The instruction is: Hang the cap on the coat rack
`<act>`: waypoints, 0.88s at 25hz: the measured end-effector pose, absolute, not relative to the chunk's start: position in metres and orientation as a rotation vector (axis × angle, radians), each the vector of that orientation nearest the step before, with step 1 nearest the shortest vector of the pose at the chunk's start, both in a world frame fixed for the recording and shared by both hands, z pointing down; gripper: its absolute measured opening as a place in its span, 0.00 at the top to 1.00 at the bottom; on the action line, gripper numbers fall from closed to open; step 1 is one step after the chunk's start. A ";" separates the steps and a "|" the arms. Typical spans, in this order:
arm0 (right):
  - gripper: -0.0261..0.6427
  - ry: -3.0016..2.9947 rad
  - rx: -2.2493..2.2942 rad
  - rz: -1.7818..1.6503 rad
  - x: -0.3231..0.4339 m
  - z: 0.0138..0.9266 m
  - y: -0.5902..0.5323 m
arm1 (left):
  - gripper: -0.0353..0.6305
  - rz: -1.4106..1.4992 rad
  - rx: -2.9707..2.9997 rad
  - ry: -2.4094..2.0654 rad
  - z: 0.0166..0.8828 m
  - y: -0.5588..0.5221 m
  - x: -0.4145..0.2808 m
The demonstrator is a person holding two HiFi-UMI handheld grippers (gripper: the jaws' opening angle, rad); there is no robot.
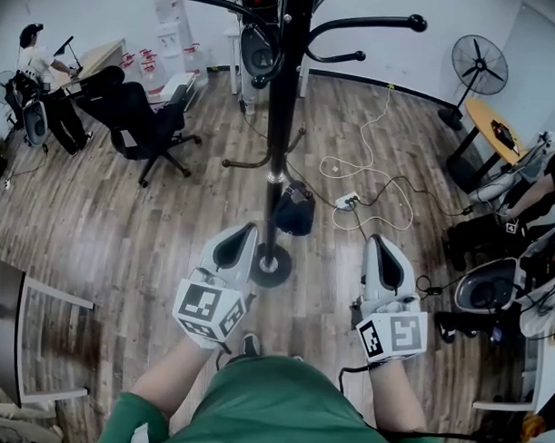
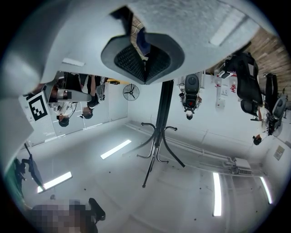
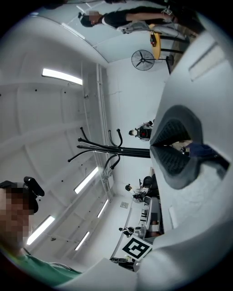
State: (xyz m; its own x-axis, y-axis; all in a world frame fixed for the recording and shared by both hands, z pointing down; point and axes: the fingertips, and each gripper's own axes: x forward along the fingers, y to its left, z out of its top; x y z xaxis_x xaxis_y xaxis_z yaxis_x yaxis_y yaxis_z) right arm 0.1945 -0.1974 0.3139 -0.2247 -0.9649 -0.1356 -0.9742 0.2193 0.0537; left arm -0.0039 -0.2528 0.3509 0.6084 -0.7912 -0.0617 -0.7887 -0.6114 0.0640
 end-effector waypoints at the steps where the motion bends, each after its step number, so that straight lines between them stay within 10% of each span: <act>1: 0.96 2.397 -1.906 0.198 0.194 0.313 -0.198 | 0.93 -0.131 2.791 -1.370 0.350 -0.254 -0.003; 22: 0.96 2.406 -1.897 0.199 0.200 0.313 -0.216 | 0.93 -0.101 2.779 -1.346 0.358 -0.274 0.008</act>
State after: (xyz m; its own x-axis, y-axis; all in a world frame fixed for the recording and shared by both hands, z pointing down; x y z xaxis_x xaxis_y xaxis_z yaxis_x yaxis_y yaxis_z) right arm 0.1999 -0.2160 0.3126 -0.2352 -0.9624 -0.1357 -0.9716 0.2293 0.0579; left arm 0.0076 -0.2735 0.3582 0.6186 -0.7849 -0.0362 -0.7815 -0.6194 0.0751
